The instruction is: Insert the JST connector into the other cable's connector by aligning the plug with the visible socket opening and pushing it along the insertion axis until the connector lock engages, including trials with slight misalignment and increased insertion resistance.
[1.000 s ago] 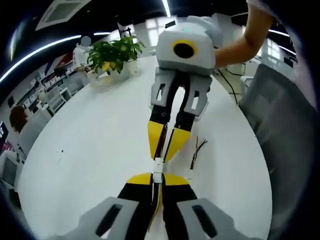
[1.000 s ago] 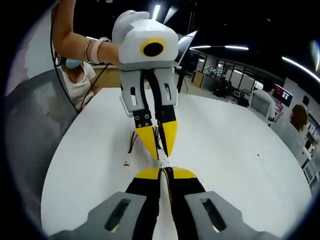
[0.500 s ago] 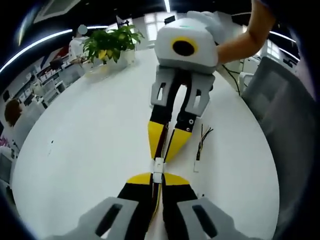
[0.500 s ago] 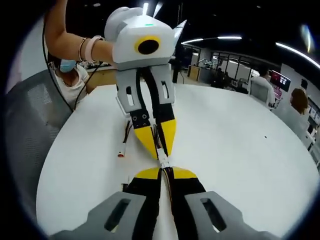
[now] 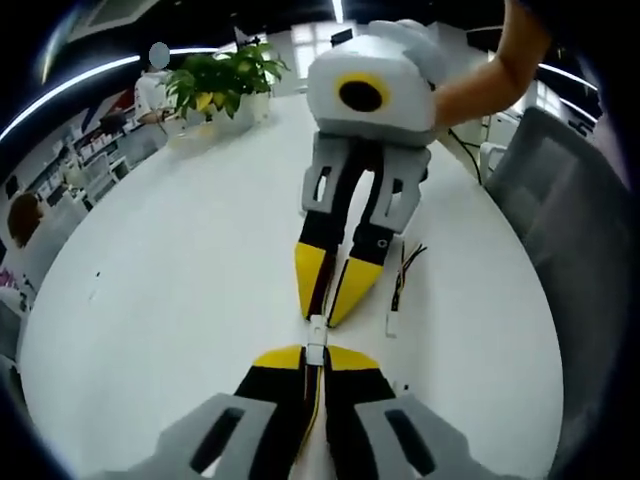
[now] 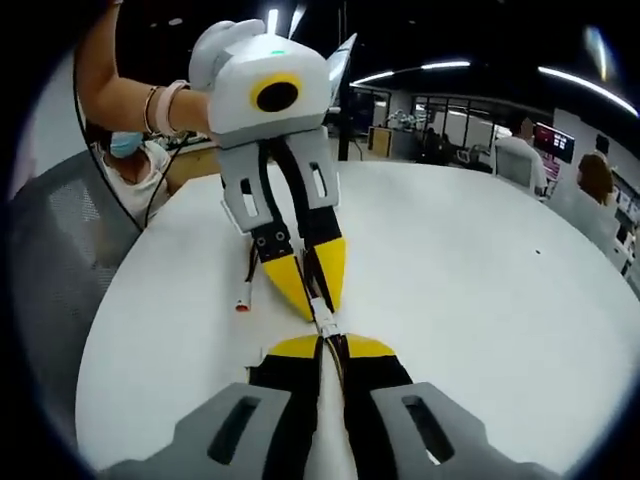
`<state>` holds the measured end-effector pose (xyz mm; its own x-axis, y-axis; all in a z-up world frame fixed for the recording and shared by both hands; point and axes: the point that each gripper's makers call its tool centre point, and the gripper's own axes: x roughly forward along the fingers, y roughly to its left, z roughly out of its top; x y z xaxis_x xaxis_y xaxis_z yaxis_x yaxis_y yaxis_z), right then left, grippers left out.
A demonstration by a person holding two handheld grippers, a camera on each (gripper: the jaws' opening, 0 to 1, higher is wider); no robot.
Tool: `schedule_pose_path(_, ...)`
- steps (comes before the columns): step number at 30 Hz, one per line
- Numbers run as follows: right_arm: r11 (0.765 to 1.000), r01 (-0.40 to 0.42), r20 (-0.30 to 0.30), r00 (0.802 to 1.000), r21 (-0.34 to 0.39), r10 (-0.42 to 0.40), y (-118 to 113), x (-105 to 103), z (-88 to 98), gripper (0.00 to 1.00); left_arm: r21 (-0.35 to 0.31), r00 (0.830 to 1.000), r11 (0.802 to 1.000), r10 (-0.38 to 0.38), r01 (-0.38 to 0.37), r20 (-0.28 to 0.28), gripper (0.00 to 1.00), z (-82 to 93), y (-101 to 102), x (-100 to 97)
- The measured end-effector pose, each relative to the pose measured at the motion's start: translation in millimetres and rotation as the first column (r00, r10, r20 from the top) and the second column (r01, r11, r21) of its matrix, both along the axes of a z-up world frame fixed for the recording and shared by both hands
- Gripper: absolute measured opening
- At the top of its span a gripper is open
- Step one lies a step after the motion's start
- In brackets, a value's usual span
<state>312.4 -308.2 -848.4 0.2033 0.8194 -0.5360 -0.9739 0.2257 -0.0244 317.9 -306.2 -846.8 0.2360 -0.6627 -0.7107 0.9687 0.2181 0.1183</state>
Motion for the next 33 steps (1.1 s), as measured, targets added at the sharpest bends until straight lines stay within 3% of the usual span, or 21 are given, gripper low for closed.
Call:
schedule_pose_path(9, 1.0, 0.019, -0.014, 1.0, 0.01, -0.019, 0, 2, -0.2, 0.05, 0.002, 1.0, 1.0, 0.017, -0.017, 0.021, 0.01, 0.7, 0, 2.7)
schedule_pose_path(14, 0.999, 0.031, -0.03, 0.999, 0.023, -0.03, 0, 3, 1.7, 0.07, -0.044, 0.998, 0.998, 0.052, -0.051, 0.024, 0.06, 12.4, -1, 7.1)
schedule_pose_path(20, 0.998, 0.036, -0.018, 0.999, 0.042, -0.035, 0, 3, 9.7, 0.1, -0.05, 0.997, 0.997, 0.06, -0.058, 0.038, 0.13, 17.8, 3, 6.7)
schedule_pose_path(25, 0.998, 0.042, -0.004, 0.999, 0.044, -0.042, -2, 3, 16.9, 0.16, -0.047, 0.997, 0.997, 0.063, -0.061, 0.048, 0.14, 23.1, 8, 2.6)
schedule_pose_path(33, 0.998, 0.031, 0.026, 0.999, 0.06, -0.032, -5, -7, 35.6, 0.16, -0.05, 0.993, 0.996, 0.073, -0.069, 0.09, 0.14, 40.2, 15, -8.4)
